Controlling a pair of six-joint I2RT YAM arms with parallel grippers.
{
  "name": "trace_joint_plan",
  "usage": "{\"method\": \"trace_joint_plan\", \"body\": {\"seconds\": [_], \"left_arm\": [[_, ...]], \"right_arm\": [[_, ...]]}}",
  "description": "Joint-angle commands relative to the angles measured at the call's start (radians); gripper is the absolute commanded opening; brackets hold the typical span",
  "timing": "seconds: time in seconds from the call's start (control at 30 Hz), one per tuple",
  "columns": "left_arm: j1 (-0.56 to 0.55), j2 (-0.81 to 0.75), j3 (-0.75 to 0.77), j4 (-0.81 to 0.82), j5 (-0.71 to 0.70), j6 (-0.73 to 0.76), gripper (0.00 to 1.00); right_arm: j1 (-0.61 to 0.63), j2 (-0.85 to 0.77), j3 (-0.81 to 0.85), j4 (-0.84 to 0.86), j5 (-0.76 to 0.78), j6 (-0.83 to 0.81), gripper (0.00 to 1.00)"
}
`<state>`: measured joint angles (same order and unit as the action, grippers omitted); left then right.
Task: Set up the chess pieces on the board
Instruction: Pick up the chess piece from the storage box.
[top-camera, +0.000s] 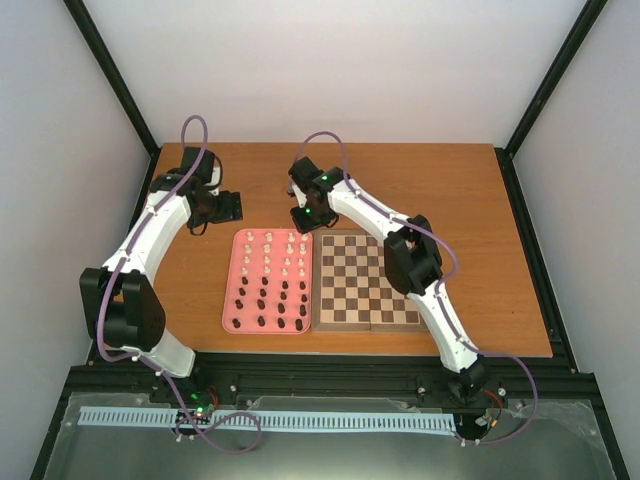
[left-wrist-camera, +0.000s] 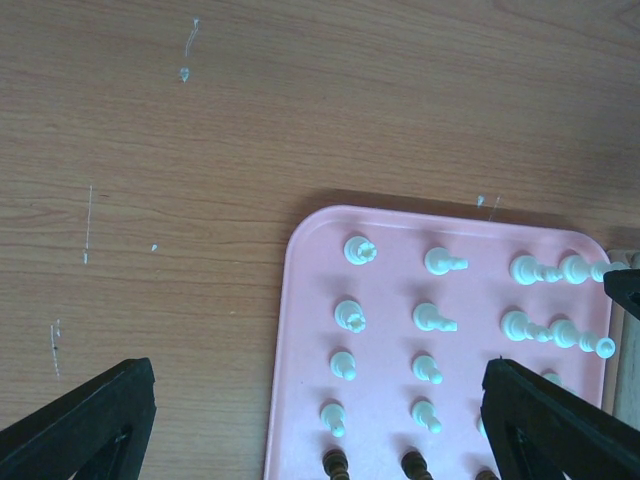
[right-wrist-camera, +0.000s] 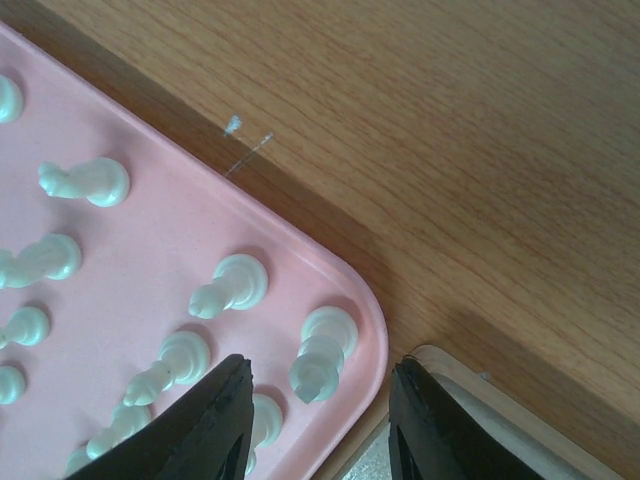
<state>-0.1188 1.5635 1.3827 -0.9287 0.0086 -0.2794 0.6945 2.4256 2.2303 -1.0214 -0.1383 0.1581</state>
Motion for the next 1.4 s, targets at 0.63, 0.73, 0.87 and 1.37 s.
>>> {"method": "trace_joint_plan", "body": {"seconds": [0.63,0.73,0.87,1.37], "left_arm": [[0.001,0.018,0.04,-0.017,0.005,0.013,1.0],[0.0,0.02,0.042,-0.019,0.004,0.013,1.0],[0.0,0.021,0.041,-0.019,0.006,0.013,1.0],[0.0,0.024,0.043,-0.023,0.005,0.014,1.0]], "right_arm": [[0.004,0.072,0.053,-0.025,-0.023,-0.006,0.32],[0.004,0.071,0.053,-0.025,-0.027,-0.007,0.29],[0.004,0.069,0.055,-0.024,-0.038,-0.011,0.27],[0.003,0.052,0.057,-0.026,-0.043,-0.027,0.05]]}}
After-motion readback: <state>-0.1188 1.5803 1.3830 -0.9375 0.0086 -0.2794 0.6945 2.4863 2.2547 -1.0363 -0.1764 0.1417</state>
